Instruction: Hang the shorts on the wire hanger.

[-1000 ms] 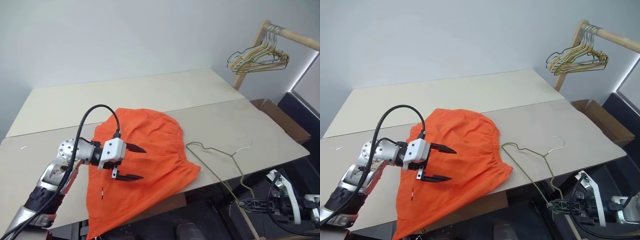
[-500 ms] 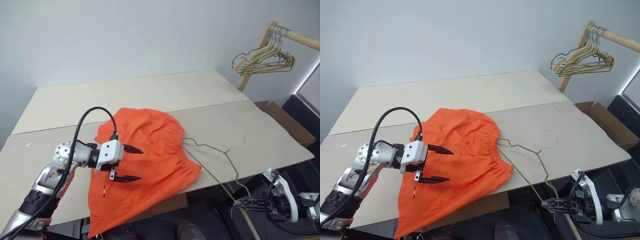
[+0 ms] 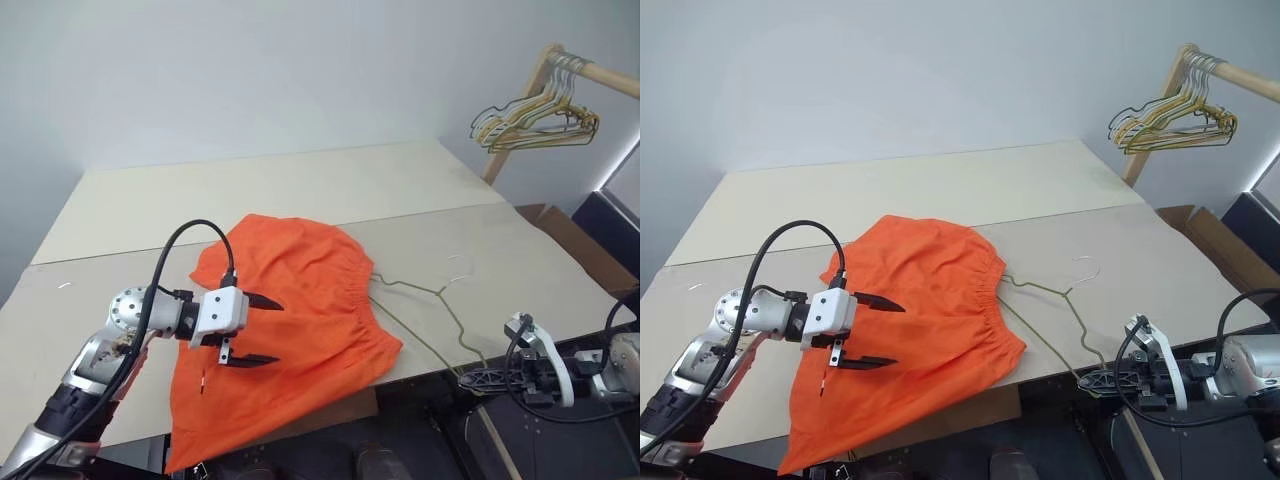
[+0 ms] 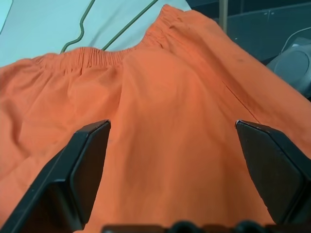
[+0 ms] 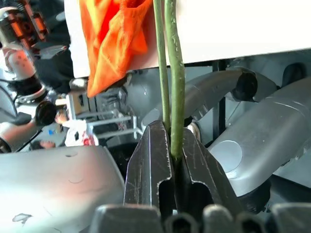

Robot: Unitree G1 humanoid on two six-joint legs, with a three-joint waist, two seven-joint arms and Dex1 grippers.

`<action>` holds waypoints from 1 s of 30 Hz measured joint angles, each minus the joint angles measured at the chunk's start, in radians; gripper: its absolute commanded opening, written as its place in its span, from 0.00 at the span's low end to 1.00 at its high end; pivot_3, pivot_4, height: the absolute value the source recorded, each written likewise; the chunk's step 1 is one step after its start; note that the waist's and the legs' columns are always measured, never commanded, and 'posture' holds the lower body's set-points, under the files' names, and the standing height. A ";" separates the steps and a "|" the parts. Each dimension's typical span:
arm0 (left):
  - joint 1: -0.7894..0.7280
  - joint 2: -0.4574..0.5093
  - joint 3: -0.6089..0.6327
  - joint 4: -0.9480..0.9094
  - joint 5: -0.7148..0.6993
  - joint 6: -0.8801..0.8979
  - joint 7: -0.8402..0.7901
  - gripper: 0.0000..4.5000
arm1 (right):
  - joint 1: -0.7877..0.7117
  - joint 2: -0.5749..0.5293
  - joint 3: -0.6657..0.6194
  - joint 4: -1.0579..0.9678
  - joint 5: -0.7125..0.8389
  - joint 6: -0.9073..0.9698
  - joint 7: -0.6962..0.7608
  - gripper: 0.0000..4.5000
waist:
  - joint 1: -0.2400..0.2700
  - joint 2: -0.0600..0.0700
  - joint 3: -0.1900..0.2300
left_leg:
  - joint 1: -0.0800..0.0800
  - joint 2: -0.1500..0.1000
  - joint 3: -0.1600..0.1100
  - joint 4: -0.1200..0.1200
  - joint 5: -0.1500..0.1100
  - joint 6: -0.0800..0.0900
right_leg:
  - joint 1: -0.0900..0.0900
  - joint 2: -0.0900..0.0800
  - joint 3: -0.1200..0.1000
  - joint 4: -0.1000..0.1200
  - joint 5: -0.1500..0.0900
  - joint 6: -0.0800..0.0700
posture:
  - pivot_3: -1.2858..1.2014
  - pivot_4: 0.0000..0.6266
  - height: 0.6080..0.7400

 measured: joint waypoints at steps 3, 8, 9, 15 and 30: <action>0.007 0.000 0.000 -0.001 0.017 -0.006 0.008 0.99 | -0.007 -0.006 0.045 -0.008 -0.017 -0.025 0.069 0.00 | 0.005 0.000 0.000 | 0.000 0.000 0.000 0.001 0.000 0.000 | 0.000 0.000 0.000 0.001 0.000 0.000 | 0.47 0.00 1.00; 0.010 -0.003 0.000 -0.004 0.019 -0.008 0.016 0.99 | -0.149 0.046 0.090 0.086 -0.069 -0.026 0.079 0.00 | 0.002 0.000 0.000 | 0.001 0.000 0.001 0.002 0.000 0.000 | 0.000 0.001 0.001 0.001 0.001 0.000 | 0.47 0.00 1.00; 0.010 -0.004 0.000 -0.003 0.020 -0.008 0.018 0.99 | -0.185 0.071 0.099 0.127 -0.085 -0.025 0.075 0.00 | 0.002 0.000 0.000 | 0.001 0.000 0.001 0.002 0.000 0.000 | 0.000 0.001 0.001 0.001 0.001 0.000 | 0.47 0.00 1.00; 0.009 -0.006 -0.003 -0.003 0.021 -0.008 0.021 0.99 | -0.224 0.139 0.150 0.215 -0.148 -0.036 0.086 0.00 | 0.016 0.000 0.000 | -0.001 -0.001 0.002 0.002 0.000 0.000 | -0.001 -0.001 0.001 0.001 0.001 0.000 | 0.48 0.00 1.00; 0.013 -0.011 -0.003 -0.004 0.021 -0.010 0.031 0.99 | -0.339 0.279 0.044 0.440 -0.230 -0.105 0.037 0.00 | 0.027 0.001 0.000 | 0.000 -0.001 0.002 0.003 0.000 0.000 | 0.000 0.000 0.002 0.001 0.002 0.000 | 0.48 0.00 1.00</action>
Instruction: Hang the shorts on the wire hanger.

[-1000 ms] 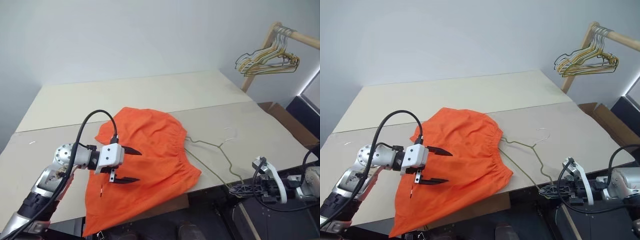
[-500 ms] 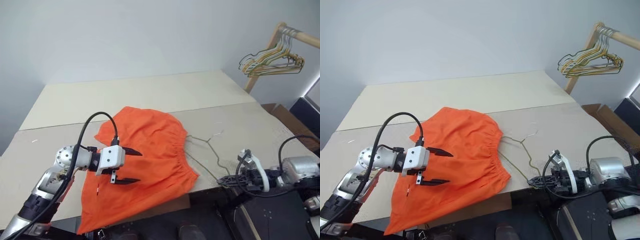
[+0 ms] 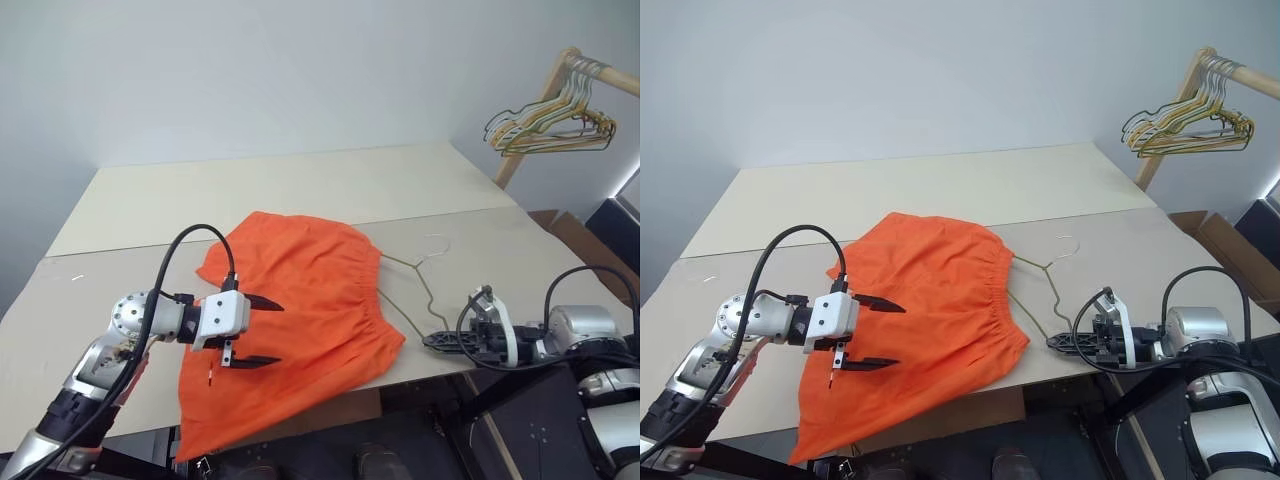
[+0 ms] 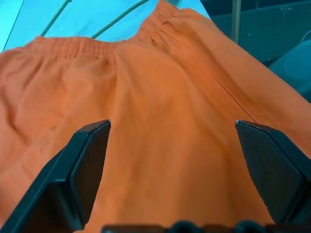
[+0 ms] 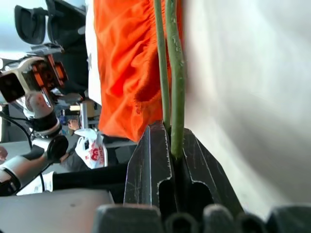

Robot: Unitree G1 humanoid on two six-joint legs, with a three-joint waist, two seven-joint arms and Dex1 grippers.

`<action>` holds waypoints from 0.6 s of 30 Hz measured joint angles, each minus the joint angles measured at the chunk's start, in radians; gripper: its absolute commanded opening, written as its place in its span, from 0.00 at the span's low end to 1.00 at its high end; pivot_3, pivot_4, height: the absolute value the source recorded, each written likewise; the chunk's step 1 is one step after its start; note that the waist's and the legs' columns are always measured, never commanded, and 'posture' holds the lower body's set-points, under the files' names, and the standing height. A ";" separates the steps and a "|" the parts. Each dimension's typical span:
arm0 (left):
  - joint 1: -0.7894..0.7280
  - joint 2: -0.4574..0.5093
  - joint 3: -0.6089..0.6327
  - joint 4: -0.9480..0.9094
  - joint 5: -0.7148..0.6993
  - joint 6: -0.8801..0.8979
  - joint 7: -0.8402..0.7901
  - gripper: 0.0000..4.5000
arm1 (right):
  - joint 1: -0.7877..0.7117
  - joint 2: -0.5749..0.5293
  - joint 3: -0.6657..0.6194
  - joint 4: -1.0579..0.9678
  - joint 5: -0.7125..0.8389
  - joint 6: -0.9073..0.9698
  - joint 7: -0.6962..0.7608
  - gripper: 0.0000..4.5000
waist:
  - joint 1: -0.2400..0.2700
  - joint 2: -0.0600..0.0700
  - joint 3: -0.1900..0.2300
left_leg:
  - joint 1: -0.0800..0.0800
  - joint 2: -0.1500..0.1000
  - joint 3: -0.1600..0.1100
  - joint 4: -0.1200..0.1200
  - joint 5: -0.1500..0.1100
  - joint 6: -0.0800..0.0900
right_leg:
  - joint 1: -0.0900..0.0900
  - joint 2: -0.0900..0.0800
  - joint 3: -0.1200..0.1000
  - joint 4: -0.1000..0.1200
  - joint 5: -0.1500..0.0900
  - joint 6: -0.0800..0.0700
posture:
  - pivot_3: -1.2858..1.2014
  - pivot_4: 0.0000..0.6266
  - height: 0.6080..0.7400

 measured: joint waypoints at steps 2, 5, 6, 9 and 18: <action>0.000 -0.005 -0.001 0.000 0.000 -0.001 0.000 0.99 | 0.000 0.018 -0.036 0.011 -0.002 -0.008 -0.022 0.00 | -0.002 0.000 0.000 | 0.000 0.000 0.000 0.000 0.000 0.000 | 0.000 0.000 0.000 0.000 0.000 0.000 | 0.47 0.00 1.00; 0.000 -0.018 -0.002 0.000 -0.004 -0.001 0.001 0.99 | 0.001 0.028 -0.084 0.014 -0.002 -0.030 -0.056 0.00 | -0.003 0.000 0.000 | 0.000 0.000 0.000 0.000 0.000 0.000 | 0.000 0.000 0.000 0.000 0.000 0.000 | 0.47 0.00 1.00; -0.001 -0.030 -0.001 0.000 -0.010 0.000 0.002 0.99 | 0.007 0.029 -0.104 0.003 -0.002 -0.043 -0.070 0.00 | -0.002 0.000 0.000 | 0.000 0.000 0.000 0.000 0.000 0.000 | 0.000 0.000 0.000 0.000 0.000 0.000 | 0.47 0.00 1.00; -0.008 -0.059 0.013 0.000 -0.050 0.008 0.013 0.99 | 0.051 0.029 -0.146 -0.085 -0.004 -0.094 -0.103 0.00 | -0.001 0.000 0.000 | 0.000 0.000 0.000 0.000 0.000 0.000 | 0.000 0.000 0.000 0.000 0.000 0.000 | 0.47 0.00 1.00; -0.205 -0.126 0.086 0.094 -0.109 0.015 0.080 0.99 | 0.203 0.021 -0.174 -0.434 -0.150 -0.472 -0.230 0.00 | -0.006 0.001 0.000 | 0.000 0.000 0.000 0.001 0.000 0.000 | 0.000 0.000 0.000 0.001 0.000 0.001 | 0.46 0.00 1.00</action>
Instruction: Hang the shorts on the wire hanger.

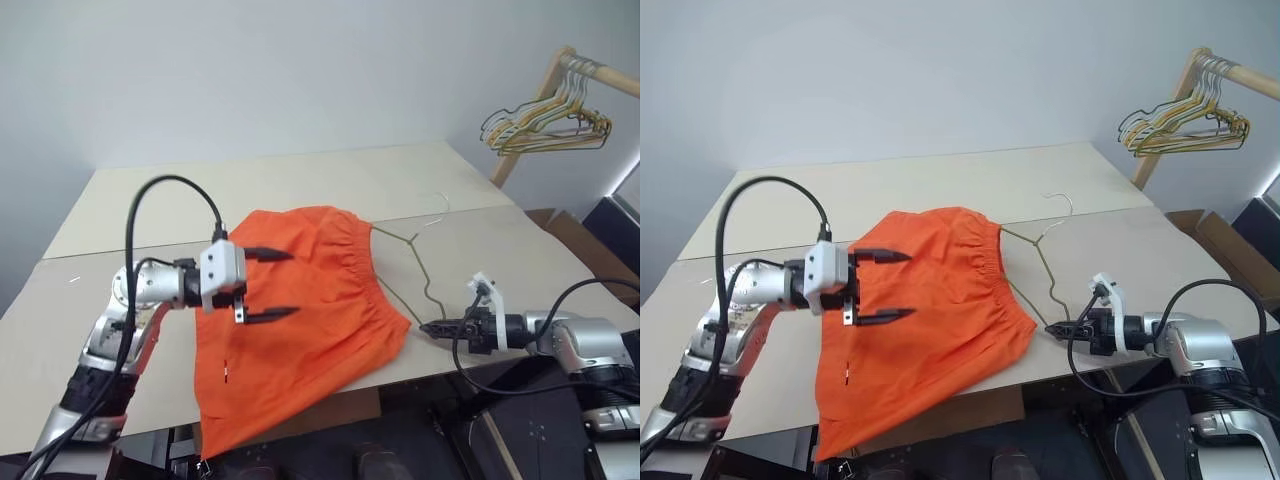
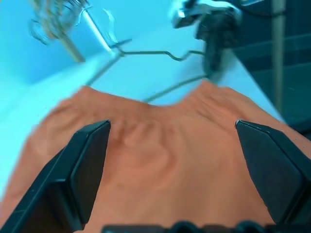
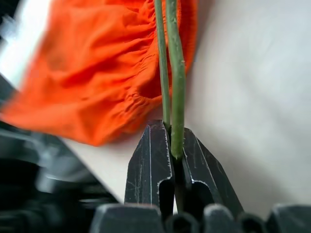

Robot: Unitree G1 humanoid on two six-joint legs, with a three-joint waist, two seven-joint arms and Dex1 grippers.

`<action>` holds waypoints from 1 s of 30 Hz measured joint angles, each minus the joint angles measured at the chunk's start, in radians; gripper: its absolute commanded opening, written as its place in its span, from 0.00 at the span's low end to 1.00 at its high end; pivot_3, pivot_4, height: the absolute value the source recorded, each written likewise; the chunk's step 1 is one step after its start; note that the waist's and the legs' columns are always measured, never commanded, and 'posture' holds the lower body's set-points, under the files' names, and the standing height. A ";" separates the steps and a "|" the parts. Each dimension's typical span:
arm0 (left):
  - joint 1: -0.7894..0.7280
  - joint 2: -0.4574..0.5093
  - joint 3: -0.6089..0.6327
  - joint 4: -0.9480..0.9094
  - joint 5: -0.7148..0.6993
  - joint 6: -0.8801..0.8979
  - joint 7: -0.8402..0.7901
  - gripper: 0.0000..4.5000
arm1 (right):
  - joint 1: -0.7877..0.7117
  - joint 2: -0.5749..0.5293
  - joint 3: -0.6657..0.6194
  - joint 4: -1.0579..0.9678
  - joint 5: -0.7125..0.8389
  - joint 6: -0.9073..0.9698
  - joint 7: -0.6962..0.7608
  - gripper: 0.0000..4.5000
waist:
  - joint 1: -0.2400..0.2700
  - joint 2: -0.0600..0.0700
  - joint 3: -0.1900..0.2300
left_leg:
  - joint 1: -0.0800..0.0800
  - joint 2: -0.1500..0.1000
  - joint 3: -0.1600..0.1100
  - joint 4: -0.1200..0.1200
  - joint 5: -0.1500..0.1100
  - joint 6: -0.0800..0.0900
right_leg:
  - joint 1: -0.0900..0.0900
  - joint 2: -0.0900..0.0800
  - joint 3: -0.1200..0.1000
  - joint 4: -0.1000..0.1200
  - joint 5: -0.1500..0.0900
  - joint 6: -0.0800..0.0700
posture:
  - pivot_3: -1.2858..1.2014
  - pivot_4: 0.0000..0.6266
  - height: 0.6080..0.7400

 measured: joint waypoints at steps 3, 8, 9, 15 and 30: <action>-0.079 -0.017 -0.002 0.099 0.035 -0.029 0.013 0.99 | -0.006 -0.002 0.002 -0.017 -0.041 -0.084 -0.007 0.00 | -0.006 0.000 0.000 | 0.000 0.000 0.000 0.000 0.000 0.000 | 0.000 0.000 0.000 0.000 0.000 0.000 | 0.46 0.00 1.00; -0.262 -0.029 0.000 0.284 0.065 -0.091 0.000 0.99 | -0.020 -0.018 0.029 -0.078 -0.108 -0.214 0.002 0.00 | -0.014 0.000 0.000 | -0.001 0.000 0.000 0.000 0.000 0.000 | 0.000 0.000 0.000 -0.001 0.000 0.000 | 0.46 0.00 1.00; -0.300 -0.029 0.001 0.319 0.066 -0.108 -0.011 0.99 | -0.022 -0.019 0.037 -0.090 -0.121 -0.242 0.006 0.00 | -0.017 0.000 0.000 | -0.001 0.000 0.000 0.000 0.000 0.000 | 0.000 0.000 0.000 -0.002 0.000 0.000 | 0.46 0.00 1.00; -0.528 -0.026 -0.036 0.564 0.118 -0.223 -0.169 0.99 | -0.060 -0.024 0.110 -0.121 -0.203 -0.351 0.031 0.00 | -0.026 0.000 0.000 | -0.001 -0.001 0.000 0.000 0.000 0.000 | 0.000 0.000 0.000 -0.002 0.000 0.000 | 0.46 0.00 1.00; -0.685 -0.047 -0.180 0.869 0.243 -0.315 -0.434 0.99 | -0.183 0.008 0.167 -0.220 -0.236 -0.246 0.014 0.00 | -0.047 0.000 0.000 | -0.005 0.000 -0.001 0.001 0.000 0.001 | -0.003 -0.001 -0.001 -0.001 0.000 0.001 | 0.45 0.00 1.00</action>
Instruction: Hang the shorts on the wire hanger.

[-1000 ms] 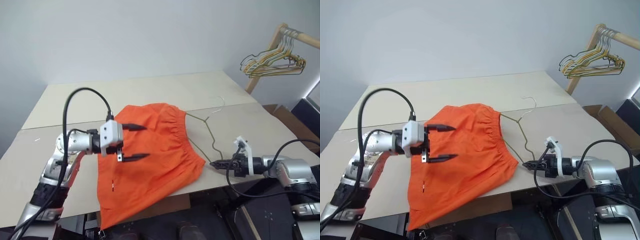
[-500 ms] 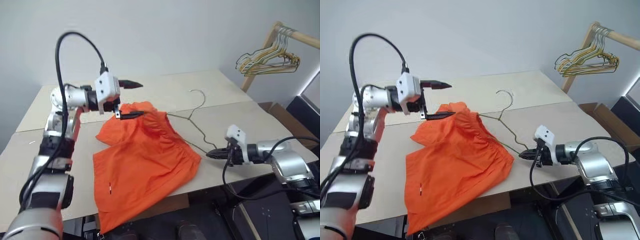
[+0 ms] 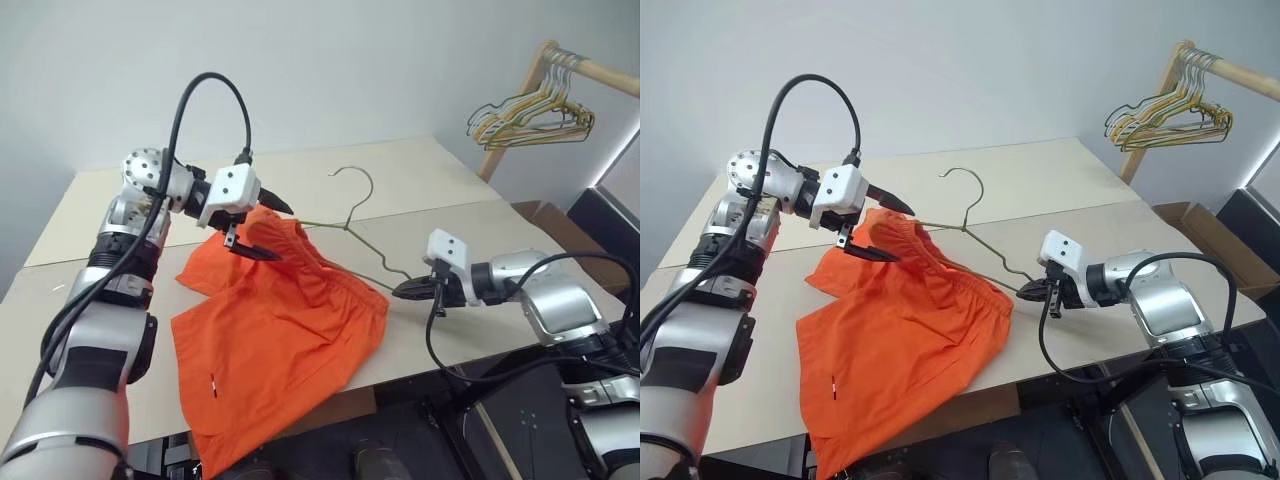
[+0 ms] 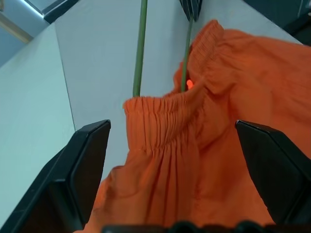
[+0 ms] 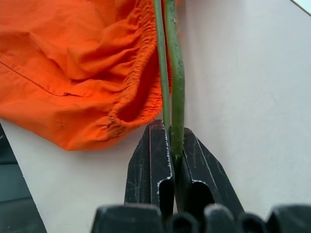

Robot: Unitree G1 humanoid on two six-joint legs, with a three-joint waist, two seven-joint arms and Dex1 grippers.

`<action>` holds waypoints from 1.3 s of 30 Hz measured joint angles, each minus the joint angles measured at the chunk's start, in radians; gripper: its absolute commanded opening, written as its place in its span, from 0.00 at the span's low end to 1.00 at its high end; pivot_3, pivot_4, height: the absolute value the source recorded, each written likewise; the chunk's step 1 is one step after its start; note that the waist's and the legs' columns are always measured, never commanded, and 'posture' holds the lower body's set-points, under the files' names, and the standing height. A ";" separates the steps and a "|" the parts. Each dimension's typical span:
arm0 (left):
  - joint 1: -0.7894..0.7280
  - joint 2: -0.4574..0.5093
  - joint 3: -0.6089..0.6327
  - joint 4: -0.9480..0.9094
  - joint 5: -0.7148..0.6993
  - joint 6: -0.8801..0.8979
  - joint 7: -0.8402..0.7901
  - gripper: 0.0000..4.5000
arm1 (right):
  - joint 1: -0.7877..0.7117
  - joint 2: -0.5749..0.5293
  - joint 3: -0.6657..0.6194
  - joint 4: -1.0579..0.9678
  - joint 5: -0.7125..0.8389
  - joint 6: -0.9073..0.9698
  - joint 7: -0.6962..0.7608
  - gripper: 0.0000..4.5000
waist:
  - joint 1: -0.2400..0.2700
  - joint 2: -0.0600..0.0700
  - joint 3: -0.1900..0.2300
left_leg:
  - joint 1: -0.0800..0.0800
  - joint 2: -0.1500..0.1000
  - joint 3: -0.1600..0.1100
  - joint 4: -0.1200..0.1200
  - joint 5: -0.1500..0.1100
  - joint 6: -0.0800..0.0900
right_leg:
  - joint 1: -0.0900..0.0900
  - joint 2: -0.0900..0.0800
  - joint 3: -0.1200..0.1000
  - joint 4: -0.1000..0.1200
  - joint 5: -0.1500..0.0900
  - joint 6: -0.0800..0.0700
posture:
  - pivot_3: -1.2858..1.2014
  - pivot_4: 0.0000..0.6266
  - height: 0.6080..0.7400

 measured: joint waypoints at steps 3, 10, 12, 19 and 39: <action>-0.019 -0.016 -0.001 0.024 0.003 0.013 -0.001 0.91 | 0.000 0.000 0.009 -0.017 -0.001 0.015 -0.001 0.00 | -0.002 0.000 0.000 | -0.002 0.000 -0.001 0.002 0.000 0.000 | -0.001 0.000 0.000 0.001 0.000 0.000 | 0.45 0.00 1.00; -0.037 -0.018 -0.023 0.077 0.008 0.029 -0.001 0.44 | 0.000 0.000 0.025 -0.019 -0.008 0.020 -0.008 0.00 | -0.007 0.000 0.000 | -0.016 0.000 -0.001 0.009 -0.001 0.002 | -0.015 0.000 0.000 0.006 0.001 0.001 | 0.45 0.00 1.00; -0.037 -0.019 -0.025 0.097 0.020 0.024 -0.001 0.30 | 0.000 -0.001 0.025 -0.029 -0.008 0.020 -0.008 0.00 | -0.007 0.000 0.000 | -0.016 0.000 -0.001 0.009 -0.001 0.002 | -0.015 0.000 0.000 0.006 0.001 0.001 | 0.45 0.00 1.00; -0.039 -0.029 -0.026 0.139 0.061 -0.008 0.000 0.00 | 0.000 -0.012 0.024 -0.057 -0.008 0.020 -0.008 0.00 | -0.007 0.000 0.000 | -0.016 0.000 -0.001 0.009 -0.001 0.002 | -0.015 0.000 0.000 0.005 0.001 0.001 | 0.45 0.00 1.00; -0.104 0.014 0.029 0.160 0.099 -0.068 0.006 0.00 | 0.069 0.003 -0.161 -0.078 0.077 -0.034 -0.103 0.87 | -0.010 0.000 0.000 | -0.016 0.000 -0.001 0.009 -0.001 0.002 | -0.015 0.000 0.000 0.005 0.001 0.001 | 0.45 0.00 1.00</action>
